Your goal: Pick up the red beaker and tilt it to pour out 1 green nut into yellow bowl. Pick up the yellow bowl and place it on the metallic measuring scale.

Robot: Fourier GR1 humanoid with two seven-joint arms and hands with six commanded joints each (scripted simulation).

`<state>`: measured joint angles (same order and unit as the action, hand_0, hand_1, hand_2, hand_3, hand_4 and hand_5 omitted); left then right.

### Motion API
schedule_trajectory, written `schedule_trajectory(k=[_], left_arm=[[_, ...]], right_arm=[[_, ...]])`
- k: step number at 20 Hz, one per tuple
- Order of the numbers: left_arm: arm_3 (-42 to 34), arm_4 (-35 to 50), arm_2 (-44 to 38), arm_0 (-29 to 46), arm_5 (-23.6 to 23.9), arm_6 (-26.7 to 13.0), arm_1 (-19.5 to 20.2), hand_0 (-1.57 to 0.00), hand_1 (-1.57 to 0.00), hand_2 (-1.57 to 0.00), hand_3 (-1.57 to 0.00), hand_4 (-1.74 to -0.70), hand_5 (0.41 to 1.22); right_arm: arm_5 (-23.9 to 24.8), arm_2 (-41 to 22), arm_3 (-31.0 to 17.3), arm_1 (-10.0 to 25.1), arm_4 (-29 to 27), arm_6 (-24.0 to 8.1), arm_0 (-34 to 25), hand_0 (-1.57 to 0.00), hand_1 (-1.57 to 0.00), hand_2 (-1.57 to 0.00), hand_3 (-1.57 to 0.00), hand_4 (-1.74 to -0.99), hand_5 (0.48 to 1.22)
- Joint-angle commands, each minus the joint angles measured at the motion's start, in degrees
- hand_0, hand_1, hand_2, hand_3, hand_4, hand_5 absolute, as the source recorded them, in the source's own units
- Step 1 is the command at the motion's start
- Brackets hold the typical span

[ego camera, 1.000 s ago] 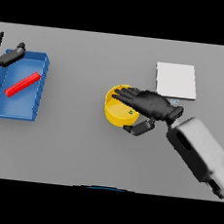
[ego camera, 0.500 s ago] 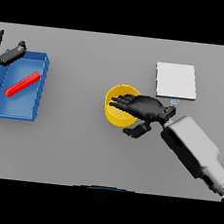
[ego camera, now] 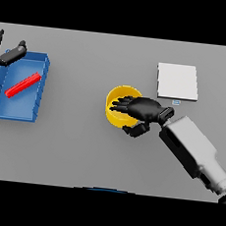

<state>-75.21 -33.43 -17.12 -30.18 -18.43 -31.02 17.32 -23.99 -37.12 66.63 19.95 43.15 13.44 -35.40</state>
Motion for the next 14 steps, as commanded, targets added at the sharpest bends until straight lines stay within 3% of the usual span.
schedule_trajectory(k=[1,4,6,7,10,12,14], left_arm=[[-0.2,0.2,0.0,0.5,-0.2,0.5,-0.1,0.00,0.00,0.00,0.00,-0.80,0.730],[0.9,0.2,0.0,-0.1,0.0,0.9,0.0,0.00,0.00,0.00,0.00,-0.79,0.729],[-0.2,0.2,0.0,0.3,-0.5,0.3,0.2,0.00,0.00,0.00,0.00,-0.79,0.732],[-0.6,0.3,0.3,0.8,-0.2,0.7,-0.6,0.00,0.00,0.00,0.00,-0.79,0.733],[-0.9,0.4,0.4,0.9,-0.2,0.6,-0.9,0.00,0.00,0.00,0.00,-0.79,0.735],[-0.3,0.0,0.3,1.0,0.1,0.7,-0.4,0.00,0.00,0.00,0.00,-0.79,0.732],[-0.1,0.3,-0.1,0.8,0.1,1.0,-0.1,0.00,0.00,0.00,0.00,-0.79,0.727]], right_arm=[[-0.6,0.3,0.1,0.1,-0.3,-0.1,-0.4,-0.07,-0.07,-0.14,-0.18,-1.365,0.838],[-0.8,-0.5,0.3,0.6,0.3,0.3,-0.3,-0.47,-0.38,-0.38,-0.42,-1.479,0.999],[-0.7,-0.6,-0.2,1.0,0.3,1.7,-0.7,-0.78,-0.65,-0.59,-0.83,-1.469,1.079],[-1.6,-0.5,-0.3,0.8,-0.1,1.3,-1.1,-0.94,-0.81,-0.79,-0.98,-1.521,1.108],[-1.3,-1.1,1.3,1.4,-0.5,0.4,-0.3,-1.25,-1.18,-1.17,-1.05,-1.621,1.163],[-1.3,-1.2,1.0,1.7,-0.8,1.3,-0.7,-1.36,-1.32,-1.31,-1.11,-1.659,1.184],[-2.2,-0.7,1.8,2.0,-1.2,-1.0,-0.8,-1.44,-1.41,-1.41,-1.15,-1.683,1.197]])
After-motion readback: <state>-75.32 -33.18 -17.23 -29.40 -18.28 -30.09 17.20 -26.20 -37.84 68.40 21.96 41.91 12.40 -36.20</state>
